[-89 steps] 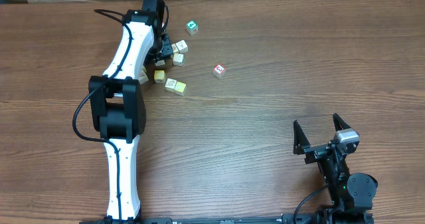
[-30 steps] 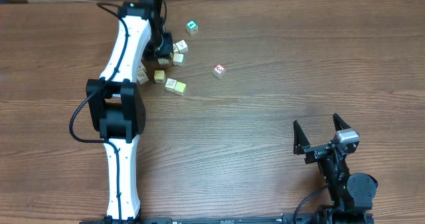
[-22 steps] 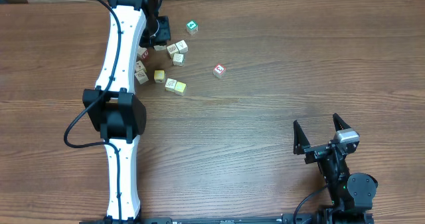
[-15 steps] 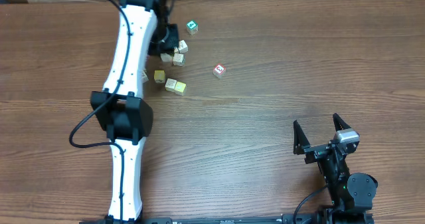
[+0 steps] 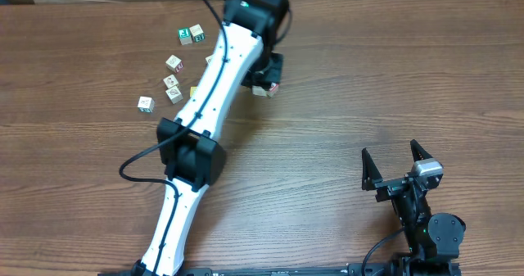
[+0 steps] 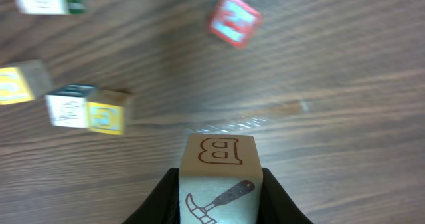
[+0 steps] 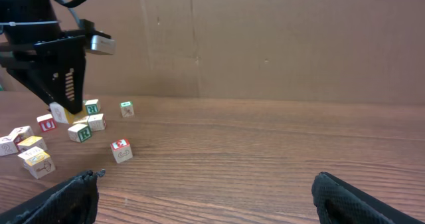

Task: Form a tower
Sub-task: 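Lift the B block and carry it right to open table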

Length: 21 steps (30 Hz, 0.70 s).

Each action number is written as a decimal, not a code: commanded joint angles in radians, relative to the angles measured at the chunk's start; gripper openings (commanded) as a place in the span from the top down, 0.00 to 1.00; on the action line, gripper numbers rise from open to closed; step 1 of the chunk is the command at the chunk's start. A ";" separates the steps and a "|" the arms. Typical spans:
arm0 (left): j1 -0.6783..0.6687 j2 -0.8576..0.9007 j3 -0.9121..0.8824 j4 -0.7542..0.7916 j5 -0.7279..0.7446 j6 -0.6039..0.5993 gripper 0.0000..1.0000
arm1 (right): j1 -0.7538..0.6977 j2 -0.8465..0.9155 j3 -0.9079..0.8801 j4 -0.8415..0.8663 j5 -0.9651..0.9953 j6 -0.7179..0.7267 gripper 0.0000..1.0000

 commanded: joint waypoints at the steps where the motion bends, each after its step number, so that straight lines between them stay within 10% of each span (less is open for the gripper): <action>1: -0.051 -0.019 0.014 -0.003 0.001 -0.059 0.79 | 0.004 -0.009 -0.010 0.005 0.010 0.002 0.00; 21: -0.224 -0.015 -0.036 -0.003 -0.115 -0.400 0.86 | 0.004 -0.009 -0.011 0.005 0.010 0.002 0.00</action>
